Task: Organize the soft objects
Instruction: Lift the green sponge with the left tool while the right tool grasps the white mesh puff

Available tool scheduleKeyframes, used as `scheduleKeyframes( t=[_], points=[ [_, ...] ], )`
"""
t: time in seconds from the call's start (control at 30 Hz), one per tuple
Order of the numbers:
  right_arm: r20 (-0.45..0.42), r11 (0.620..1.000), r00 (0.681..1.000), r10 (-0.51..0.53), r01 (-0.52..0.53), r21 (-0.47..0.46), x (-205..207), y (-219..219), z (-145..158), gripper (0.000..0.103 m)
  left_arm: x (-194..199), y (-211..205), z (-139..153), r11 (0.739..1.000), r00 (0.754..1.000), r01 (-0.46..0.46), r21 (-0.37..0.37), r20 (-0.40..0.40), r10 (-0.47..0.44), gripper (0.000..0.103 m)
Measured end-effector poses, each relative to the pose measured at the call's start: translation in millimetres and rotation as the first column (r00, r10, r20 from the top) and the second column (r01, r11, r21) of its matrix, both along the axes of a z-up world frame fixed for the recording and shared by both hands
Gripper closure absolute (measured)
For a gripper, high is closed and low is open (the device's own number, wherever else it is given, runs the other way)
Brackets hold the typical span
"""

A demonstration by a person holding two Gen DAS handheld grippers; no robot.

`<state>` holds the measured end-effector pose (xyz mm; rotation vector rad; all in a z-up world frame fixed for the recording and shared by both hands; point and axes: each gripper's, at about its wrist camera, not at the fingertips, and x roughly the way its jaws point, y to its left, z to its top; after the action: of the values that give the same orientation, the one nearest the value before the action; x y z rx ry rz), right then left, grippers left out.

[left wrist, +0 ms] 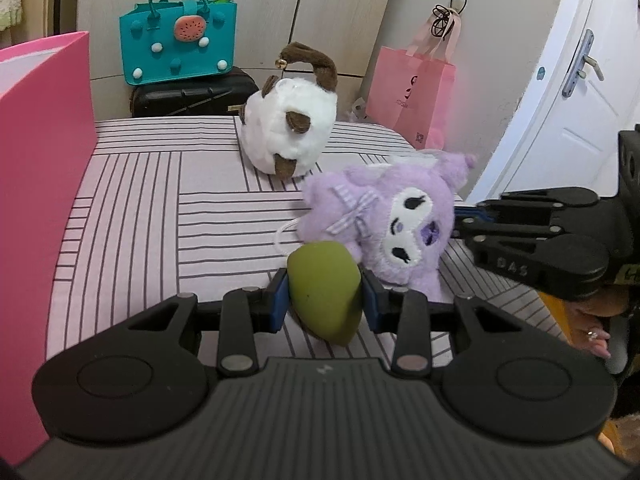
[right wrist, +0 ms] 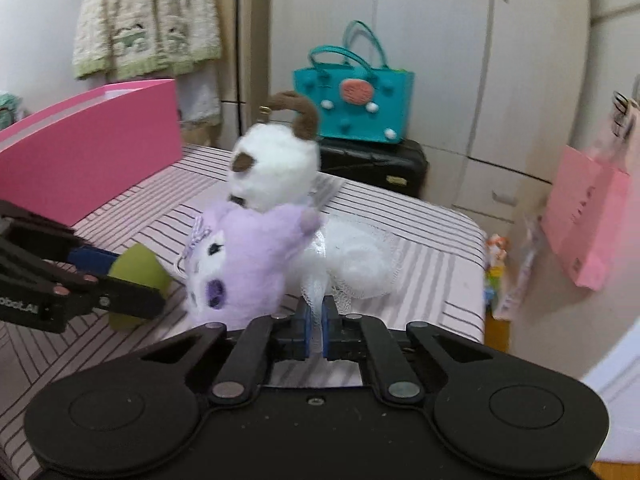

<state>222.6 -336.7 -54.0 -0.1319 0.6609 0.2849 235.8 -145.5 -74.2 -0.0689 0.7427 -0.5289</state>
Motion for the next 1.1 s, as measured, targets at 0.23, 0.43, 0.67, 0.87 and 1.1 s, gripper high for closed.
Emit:
scheduleKeyframes(
  t=[0.23, 0.43, 0.67, 0.87, 1.1],
  points=[
    [0.000, 0.997, 0.997, -0.074, 0.074, 0.002, -15.6, -14.9, 6.9, 0.097, -6.0, 4.8, 2.5, 1.000, 1.000, -0.021, 0.022, 0.012, 0.020, 0.067],
    [0.042, 0.996, 0.995, -0.088, 0.088, -0.005, -36.3, -13.5, 24.7, 0.097, -15.0, 10.1, 10.8, 0.999, 1.000, 0.028, -0.029, -0.008, -0.028, 0.067],
    [0.107, 0.993, 0.988, -0.110, 0.114, -0.032, -51.9, -8.3, 54.6, 0.097, -25.9, 13.9, 17.4, 0.996, 0.996, 0.087, -0.012, -0.037, -0.087, 0.067],
    [0.090, 0.999, 0.995, -0.052, 0.051, 0.010, -63.3, 2.7, 70.5, 0.097, -35.1, 24.9, 24.4, 0.990, 0.987, 0.144, 0.007, -0.071, -0.143, 0.067],
    [0.001, 0.997, 0.999, 0.042, -0.042, 0.067, -76.8, 30.1, 66.9, 0.097, -45.5, 40.1, 29.6, 0.981, 0.976, 0.191, 0.032, -0.116, -0.186, 0.067]
  ],
)
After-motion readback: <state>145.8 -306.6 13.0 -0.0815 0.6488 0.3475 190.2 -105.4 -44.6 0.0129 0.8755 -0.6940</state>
